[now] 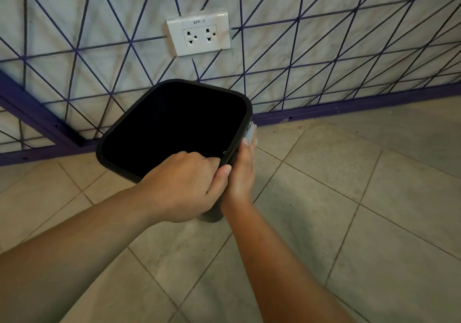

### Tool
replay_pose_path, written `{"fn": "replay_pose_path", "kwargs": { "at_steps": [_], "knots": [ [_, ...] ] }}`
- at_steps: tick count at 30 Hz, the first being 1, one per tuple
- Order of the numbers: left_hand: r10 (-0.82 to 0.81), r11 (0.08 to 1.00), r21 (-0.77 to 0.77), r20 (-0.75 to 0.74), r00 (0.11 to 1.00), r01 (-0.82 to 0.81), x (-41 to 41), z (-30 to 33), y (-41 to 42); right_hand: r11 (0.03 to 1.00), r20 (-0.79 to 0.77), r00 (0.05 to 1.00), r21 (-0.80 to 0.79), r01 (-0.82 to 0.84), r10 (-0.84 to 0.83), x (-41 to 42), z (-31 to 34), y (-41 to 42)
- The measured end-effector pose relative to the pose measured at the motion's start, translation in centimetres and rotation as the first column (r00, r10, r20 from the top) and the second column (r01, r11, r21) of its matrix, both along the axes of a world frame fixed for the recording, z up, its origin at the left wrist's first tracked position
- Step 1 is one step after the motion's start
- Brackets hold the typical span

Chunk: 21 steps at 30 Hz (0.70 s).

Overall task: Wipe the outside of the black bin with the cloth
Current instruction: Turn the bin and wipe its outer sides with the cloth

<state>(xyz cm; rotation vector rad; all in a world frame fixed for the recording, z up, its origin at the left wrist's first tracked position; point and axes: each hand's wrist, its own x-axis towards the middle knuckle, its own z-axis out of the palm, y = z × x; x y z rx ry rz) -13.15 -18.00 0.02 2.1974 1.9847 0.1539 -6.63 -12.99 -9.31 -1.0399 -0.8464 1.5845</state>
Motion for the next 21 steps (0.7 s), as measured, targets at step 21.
{"fn": "replay_pose_path", "kwargs": {
  "at_steps": [21],
  "knots": [
    [-0.003, 1.000, 0.006, -0.022, 1.000, 0.003, 0.1, 0.1, -0.1, 0.999, 0.068, 0.997, -0.023, 0.036, -0.034, -0.1, -1.0, 0.6]
  ]
}}
